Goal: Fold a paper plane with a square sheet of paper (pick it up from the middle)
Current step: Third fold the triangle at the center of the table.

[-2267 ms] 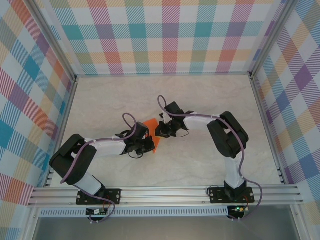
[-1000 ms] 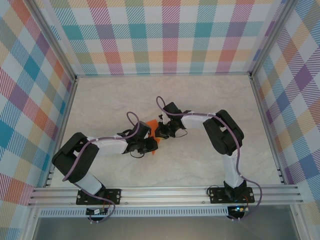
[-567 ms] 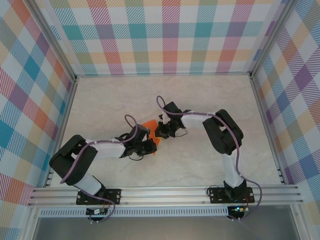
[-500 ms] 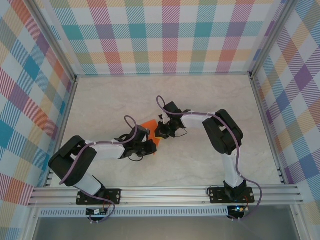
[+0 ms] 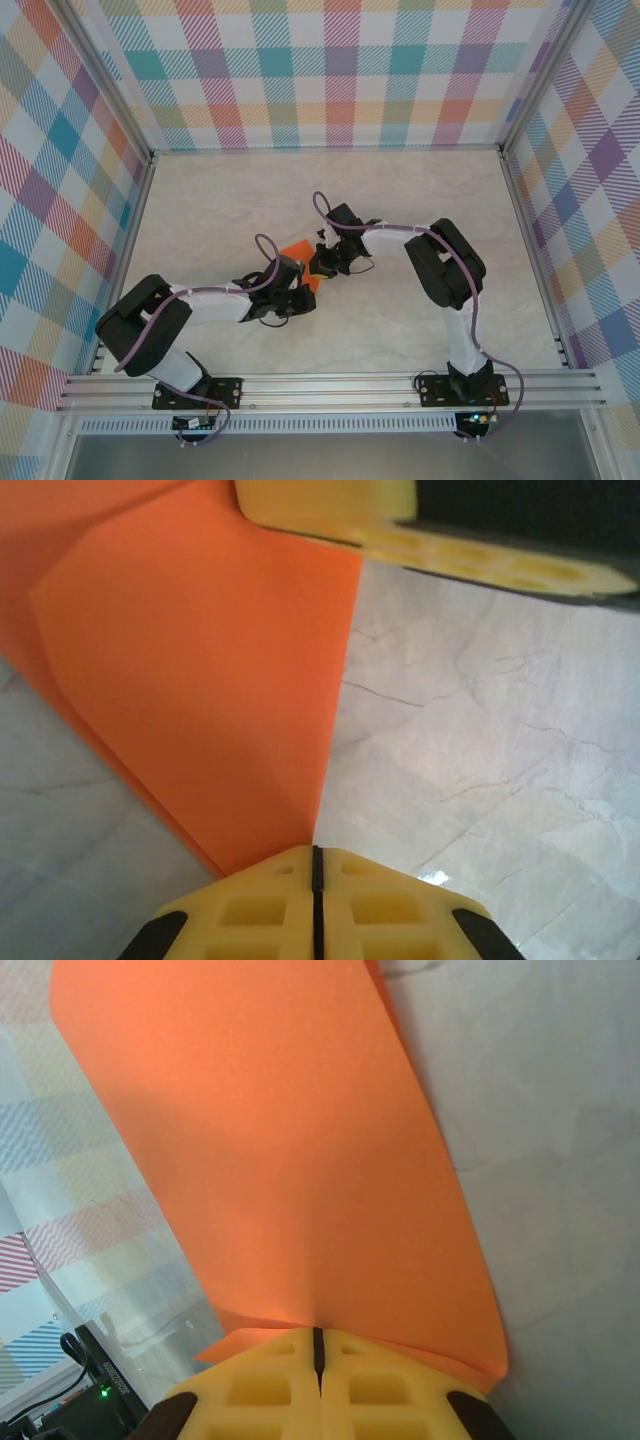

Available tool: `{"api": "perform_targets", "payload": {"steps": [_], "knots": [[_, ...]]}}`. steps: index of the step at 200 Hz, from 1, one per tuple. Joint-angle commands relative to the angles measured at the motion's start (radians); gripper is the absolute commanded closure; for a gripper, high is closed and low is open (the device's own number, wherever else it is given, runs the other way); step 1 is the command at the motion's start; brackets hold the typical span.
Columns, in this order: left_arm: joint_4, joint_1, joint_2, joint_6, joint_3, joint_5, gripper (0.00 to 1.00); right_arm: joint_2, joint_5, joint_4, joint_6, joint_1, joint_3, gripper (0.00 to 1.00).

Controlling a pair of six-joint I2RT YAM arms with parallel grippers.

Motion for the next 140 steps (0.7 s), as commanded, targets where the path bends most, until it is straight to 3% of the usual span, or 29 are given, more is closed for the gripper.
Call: {"api": "perform_targets", "payload": {"steps": [1, 75, 140], "knots": [[-0.162, -0.051, 0.005, 0.022, -0.016, 0.083, 0.91, 0.075, 0.103, -0.069, 0.006, 0.004, -0.018, 0.95], [-0.244, -0.070, -0.066, 0.040, 0.029, 0.031, 0.92, 0.067, 0.106, -0.079, 0.004, 0.004, -0.013, 0.95], [-0.188, -0.039, -0.143, -0.032, 0.073, -0.140, 0.91, 0.032, 0.086, -0.060, 0.008, 0.002, 0.005, 0.95]]}}
